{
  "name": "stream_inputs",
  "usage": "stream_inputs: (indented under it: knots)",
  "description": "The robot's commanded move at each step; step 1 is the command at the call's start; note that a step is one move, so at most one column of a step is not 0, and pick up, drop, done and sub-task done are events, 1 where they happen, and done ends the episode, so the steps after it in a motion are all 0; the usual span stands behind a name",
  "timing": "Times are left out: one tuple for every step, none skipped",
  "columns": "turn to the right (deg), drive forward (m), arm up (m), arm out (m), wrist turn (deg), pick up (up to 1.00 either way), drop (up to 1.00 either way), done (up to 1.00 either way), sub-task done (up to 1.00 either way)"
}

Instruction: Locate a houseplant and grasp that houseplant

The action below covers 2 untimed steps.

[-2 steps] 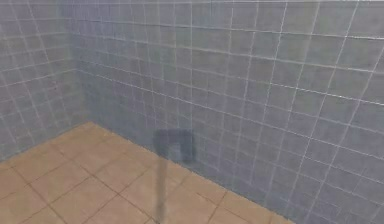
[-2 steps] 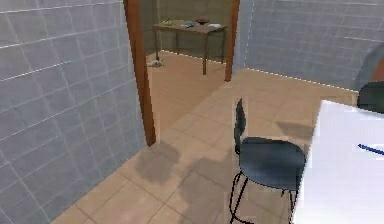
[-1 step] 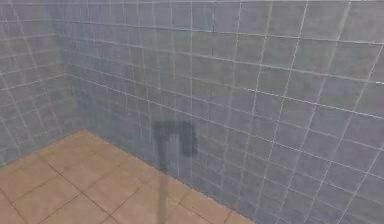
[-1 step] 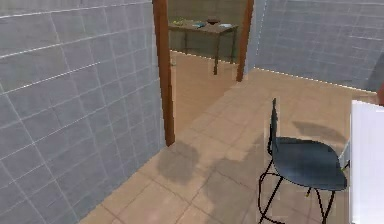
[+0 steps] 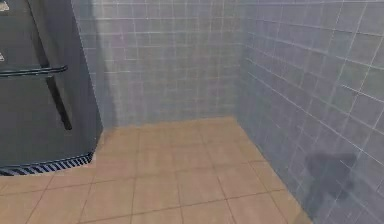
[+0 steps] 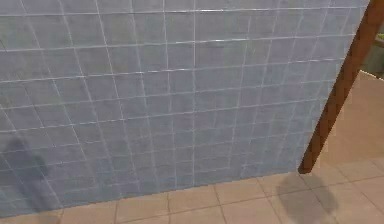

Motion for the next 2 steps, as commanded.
stream_inputs:
  knots:
    - [-36.0,0.00,0.00,0.00,0.0,0.00,0.00,0.00,0.00]
    - [0.0,0.25,0.00,0.00,0.0,0.00,0.00,0.00,0.00]
